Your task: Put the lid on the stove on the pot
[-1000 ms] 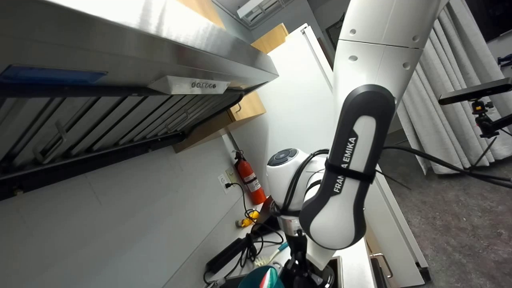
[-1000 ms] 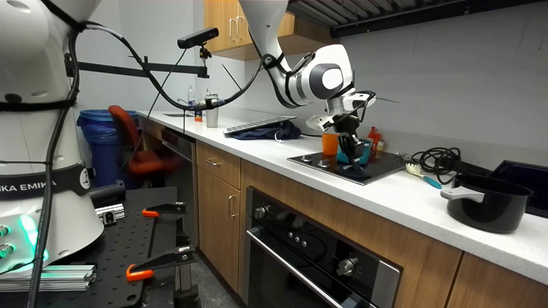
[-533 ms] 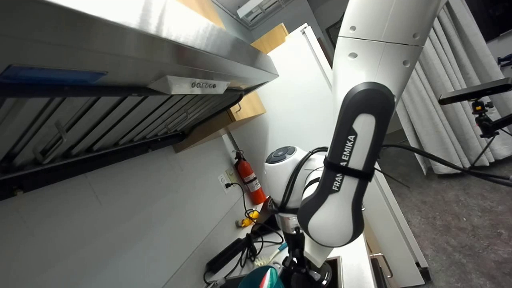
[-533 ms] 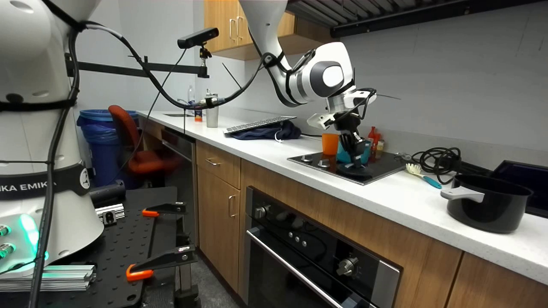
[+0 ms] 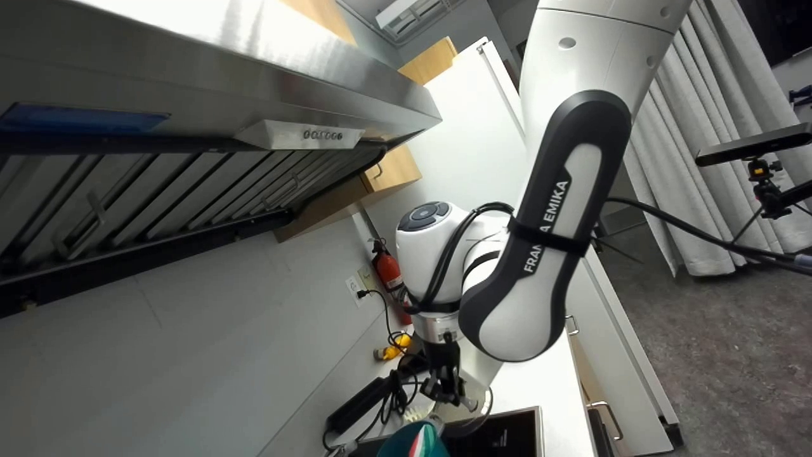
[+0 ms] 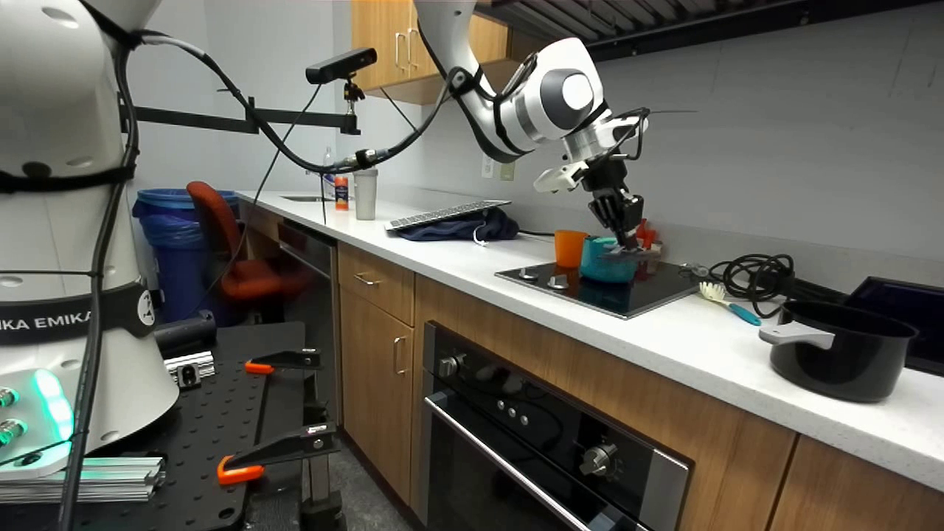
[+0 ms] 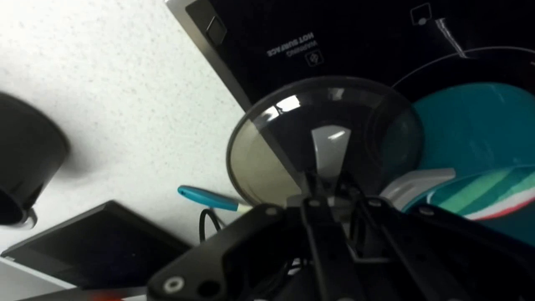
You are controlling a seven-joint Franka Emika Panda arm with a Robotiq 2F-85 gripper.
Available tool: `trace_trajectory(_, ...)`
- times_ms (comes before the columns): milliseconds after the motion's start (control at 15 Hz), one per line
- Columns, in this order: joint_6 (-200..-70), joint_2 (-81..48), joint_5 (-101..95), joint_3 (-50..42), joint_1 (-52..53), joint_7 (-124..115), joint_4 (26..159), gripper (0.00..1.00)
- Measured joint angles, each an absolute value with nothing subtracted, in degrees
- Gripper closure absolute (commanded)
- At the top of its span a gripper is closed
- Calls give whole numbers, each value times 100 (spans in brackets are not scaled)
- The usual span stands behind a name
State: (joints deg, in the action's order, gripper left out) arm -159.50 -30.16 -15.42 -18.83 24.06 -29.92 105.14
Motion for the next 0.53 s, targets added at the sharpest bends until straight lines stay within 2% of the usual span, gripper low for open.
trace_trajectory(533, -15908, -2781, -2651, -2319, 2542, -3524, 10679, 97)
